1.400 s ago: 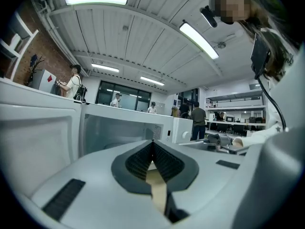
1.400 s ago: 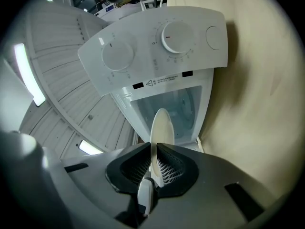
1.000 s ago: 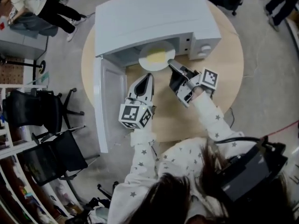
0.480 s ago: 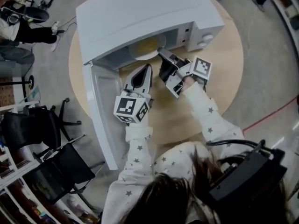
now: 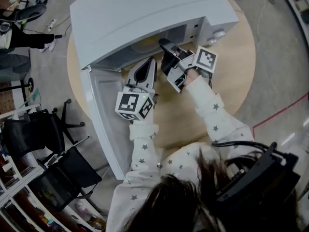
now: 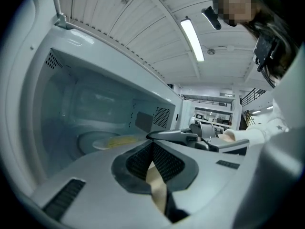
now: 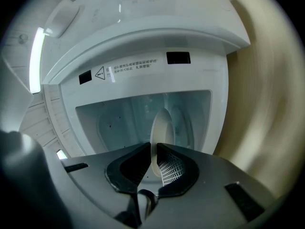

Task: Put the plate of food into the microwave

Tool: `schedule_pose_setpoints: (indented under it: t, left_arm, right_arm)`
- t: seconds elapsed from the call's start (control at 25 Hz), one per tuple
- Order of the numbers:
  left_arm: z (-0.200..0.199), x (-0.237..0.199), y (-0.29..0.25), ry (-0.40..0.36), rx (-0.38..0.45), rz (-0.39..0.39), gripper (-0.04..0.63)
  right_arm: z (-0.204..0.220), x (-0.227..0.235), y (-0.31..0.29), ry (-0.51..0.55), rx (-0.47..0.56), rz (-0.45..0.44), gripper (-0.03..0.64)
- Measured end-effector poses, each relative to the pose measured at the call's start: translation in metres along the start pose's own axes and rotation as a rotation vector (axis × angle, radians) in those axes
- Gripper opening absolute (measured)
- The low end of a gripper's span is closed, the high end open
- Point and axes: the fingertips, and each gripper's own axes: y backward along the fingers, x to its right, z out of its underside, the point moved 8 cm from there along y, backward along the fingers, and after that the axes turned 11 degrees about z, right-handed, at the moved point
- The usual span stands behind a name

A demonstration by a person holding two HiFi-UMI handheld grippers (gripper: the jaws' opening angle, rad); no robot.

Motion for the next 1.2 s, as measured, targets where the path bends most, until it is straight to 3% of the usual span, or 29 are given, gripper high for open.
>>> schedule_pose_setpoints:
  t: [0.24, 0.48, 0.8, 0.84, 0.88, 1.0, 1.2]
  left_arm:
    - [0.008, 0.015, -0.001, 0.007, 0.000, -0.001, 0.002]
    - [-0.005, -0.015, 0.001, 0.035, 0.008, -0.027, 0.002]
    - [-0.003, -0.019, 0.000, 0.046, 0.008, -0.030, 0.002]
    - [-0.002, -0.018, 0.000, 0.046, 0.007, -0.030, 0.002]
    - [-0.001, -0.018, 0.000, 0.047, 0.006, -0.031, 0.002]
    - [0.001, -0.019, 0.002, 0.047, 0.009, -0.029, 0.002]
    - [-0.003, -0.021, -0.002, 0.049, 0.008, -0.028, 0.002]
  right_arm:
    - [0.002, 0.006, 0.013, 0.019, -0.006, 0.027, 0.021]
    - [0.000, -0.012, -0.020, 0.132, -0.030, 0.069, 0.021]
    - [0.001, -0.015, -0.029, 0.265, -0.075, 0.129, 0.021]
    - [0.001, -0.015, -0.029, 0.278, -0.080, 0.138, 0.026]
    - [0.002, -0.015, -0.030, 0.293, -0.085, 0.151, 0.083]
    - [0.005, -0.017, -0.032, 0.377, -0.098, 0.178, 0.127]
    - [0.003, -0.029, -0.037, 0.592, -0.126, 0.297, 0.129]
